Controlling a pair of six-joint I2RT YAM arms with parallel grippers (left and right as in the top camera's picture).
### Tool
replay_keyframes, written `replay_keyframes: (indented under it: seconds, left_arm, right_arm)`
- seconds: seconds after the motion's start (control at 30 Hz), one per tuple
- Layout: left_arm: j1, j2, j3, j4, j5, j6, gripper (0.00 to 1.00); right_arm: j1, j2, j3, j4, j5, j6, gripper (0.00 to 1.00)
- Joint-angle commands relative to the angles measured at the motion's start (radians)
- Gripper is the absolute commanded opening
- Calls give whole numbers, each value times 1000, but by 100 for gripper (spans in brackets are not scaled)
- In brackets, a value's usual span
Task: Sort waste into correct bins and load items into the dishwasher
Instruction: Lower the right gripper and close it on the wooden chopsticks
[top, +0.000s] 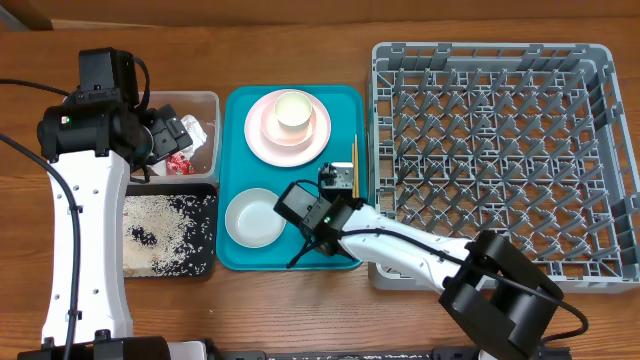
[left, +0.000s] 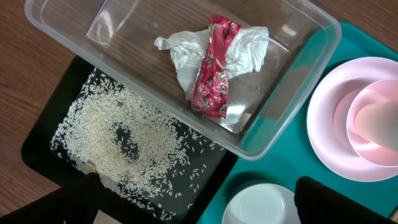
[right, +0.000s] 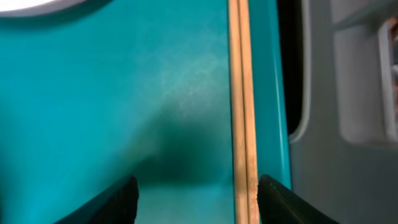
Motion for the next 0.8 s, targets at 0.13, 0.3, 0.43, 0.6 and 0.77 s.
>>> replay_keyframes:
  seconds: [0.13,0.3,0.43,0.6,0.77]
  left_arm:
    - [2,-10,11,1,-9,11,100]
    - [2,-10,11,1,-9,11,100]
    - [2,-10,11,1,-9,11,100]
    - [2,-10,11,1,-9,11,100]
    - [2,-10,11,1,-9,11,100]
  right_arm:
    - [-5,-7,-90,107,21,-45,69]
    - [-5,-7,-91,108,19,-45,76]
    - [-5,-7,-91,111,-74,-45,89]
    - [-12,-7,-91,110,-78,-45,81]
    - [-26,-7,-92,111,-78,-40,68]
